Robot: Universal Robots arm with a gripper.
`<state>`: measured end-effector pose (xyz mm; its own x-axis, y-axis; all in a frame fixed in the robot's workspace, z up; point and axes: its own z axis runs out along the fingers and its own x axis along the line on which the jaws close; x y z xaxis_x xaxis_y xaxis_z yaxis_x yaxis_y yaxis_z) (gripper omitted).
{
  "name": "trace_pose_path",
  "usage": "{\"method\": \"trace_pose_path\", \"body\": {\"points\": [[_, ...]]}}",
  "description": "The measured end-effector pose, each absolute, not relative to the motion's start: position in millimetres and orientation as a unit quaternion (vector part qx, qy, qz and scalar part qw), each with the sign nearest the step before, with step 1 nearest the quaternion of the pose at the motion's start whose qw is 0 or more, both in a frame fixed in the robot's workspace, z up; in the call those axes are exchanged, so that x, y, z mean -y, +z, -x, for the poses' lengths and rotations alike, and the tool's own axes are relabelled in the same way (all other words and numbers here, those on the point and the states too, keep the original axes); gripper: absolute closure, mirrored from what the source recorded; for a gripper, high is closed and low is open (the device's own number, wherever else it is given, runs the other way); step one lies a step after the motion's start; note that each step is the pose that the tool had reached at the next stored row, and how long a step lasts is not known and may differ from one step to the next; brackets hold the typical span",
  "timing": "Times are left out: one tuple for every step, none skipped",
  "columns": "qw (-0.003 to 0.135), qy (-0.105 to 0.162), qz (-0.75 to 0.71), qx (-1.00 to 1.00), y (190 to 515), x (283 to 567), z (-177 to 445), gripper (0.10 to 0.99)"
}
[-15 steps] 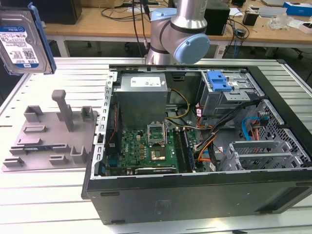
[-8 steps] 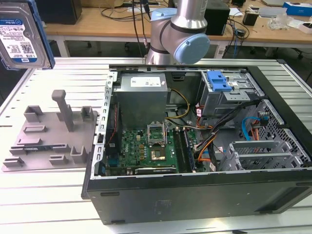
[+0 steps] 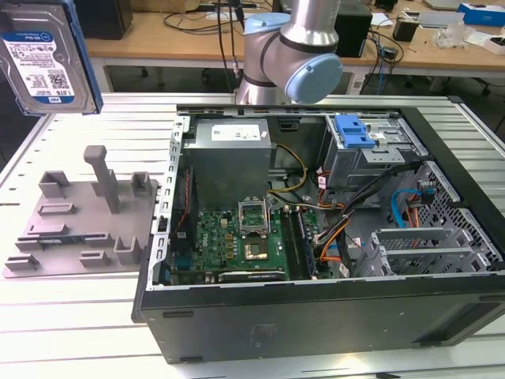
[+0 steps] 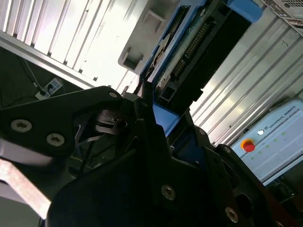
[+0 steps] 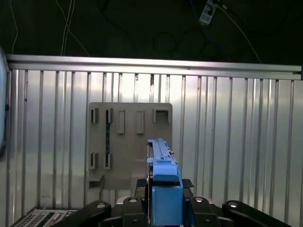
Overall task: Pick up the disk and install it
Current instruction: 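Pick up the disk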
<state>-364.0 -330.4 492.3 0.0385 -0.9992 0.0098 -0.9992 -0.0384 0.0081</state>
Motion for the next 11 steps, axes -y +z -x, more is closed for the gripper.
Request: {"method": "trace_pose_path", "body": {"points": [[0.006, 0.001, -0.721, 0.693, 493.0, 336.4, 359.0, 0.718], [0.006, 0.001, -0.721, 0.693, 493.5, 341.2, 354.2, 0.718], [0.006, 0.001, -0.721, 0.693, 493.7, 343.8, 351.1, 0.718], [0.006, 0.001, -0.72, 0.693, 493.8, 346.5, 347.4, 0.718], [0.006, 0.001, -0.721, 0.693, 493.8, 348.4, 344.3, 0.718], [0.006, 0.001, -0.721, 0.693, 493.8, 351.5, 339.0, 0.718], [0.006, 0.001, -0.721, 0.693, 493.7, 355.2, 332.5, 0.718], [0.006, 0.001, -0.721, 0.693, 493.7, 357.2, 329.0, 0.718], [0.006, 0.001, -0.721, 0.693, 493.7, 359.3, 325.5, 0.718], [0.006, 0.001, -0.721, 0.693, 493.7, 365.3, 315.0, 0.718], [0.006, 0.001, -0.721, 0.693, 493.7, 367.5, 311.3, 0.718]]}}
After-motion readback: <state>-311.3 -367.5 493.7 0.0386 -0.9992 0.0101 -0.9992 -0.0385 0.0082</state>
